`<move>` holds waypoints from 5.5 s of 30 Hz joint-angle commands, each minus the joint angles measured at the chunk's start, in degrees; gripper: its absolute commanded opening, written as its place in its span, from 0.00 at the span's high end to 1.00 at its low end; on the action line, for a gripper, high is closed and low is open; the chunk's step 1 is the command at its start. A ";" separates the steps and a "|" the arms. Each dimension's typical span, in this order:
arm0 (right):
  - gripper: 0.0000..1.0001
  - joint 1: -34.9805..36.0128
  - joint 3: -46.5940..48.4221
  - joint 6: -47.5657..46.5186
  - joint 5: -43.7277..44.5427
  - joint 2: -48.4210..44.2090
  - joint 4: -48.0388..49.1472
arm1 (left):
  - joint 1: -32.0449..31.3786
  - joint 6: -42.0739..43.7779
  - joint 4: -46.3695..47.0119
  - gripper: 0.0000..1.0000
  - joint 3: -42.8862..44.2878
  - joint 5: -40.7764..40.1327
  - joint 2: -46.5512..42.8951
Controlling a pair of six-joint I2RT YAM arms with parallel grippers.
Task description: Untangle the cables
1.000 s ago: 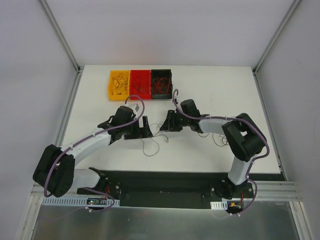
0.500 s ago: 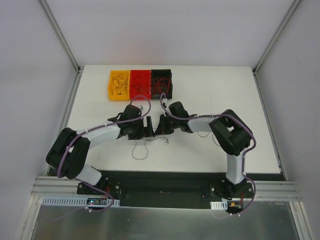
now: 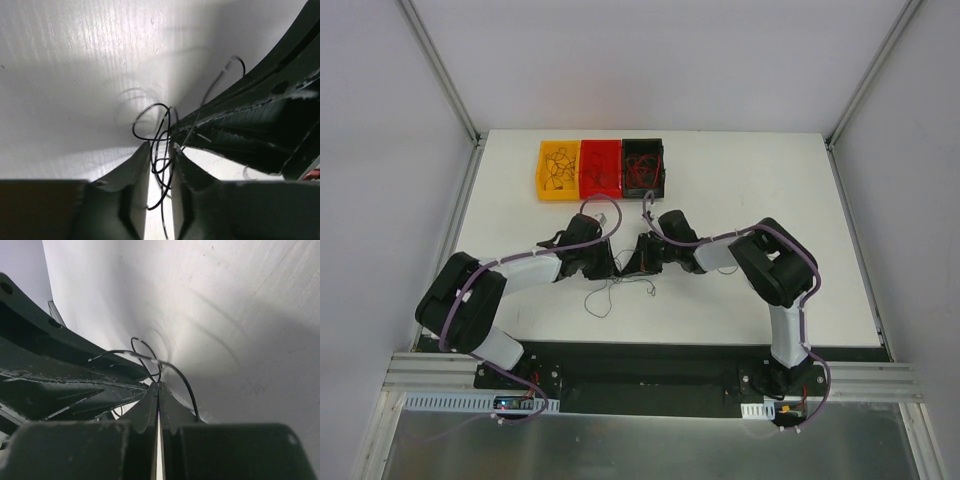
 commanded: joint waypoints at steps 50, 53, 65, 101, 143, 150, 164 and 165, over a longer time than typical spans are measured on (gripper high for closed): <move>0.49 -7.31 -24.92 -36.03 48.36 -57.98 -22.00 | 22.94 36.33 -14.56 1.00 74.37 -29.63 47.31; 0.49 -7.49 -24.83 -36.12 48.27 -57.80 -21.99 | 23.73 36.33 -15.88 1.00 75.34 -25.68 48.19; 0.49 -7.57 -25.10 -35.77 47.13 -58.59 -22.17 | 23.73 44.42 -17.29 0.64 72.36 -29.37 41.00; 0.07 -34.71 -23.77 -17.57 38.45 -59.03 -46.06 | -0.60 26.05 -22.48 0.09 38.61 -3.27 -2.25; 0.34 -36.92 -13.76 -29.25 33.95 -52.98 -55.22 | -10.72 33.08 -19.58 0.14 32.81 -13.99 -12.71; 0.35 -37.28 -13.49 -28.39 30.18 -45.15 -54.34 | -10.72 33.35 -19.31 0.13 32.45 -14.86 -12.19; 0.53 -34.30 -19.21 -26.19 23.32 -41.90 -46.35 | -10.72 32.82 -19.23 0.12 32.45 -13.55 -12.54; 0.53 -33.86 -19.12 -26.02 22.88 -41.02 -45.64 | -10.72 32.91 -19.22 0.12 32.45 -13.81 -12.54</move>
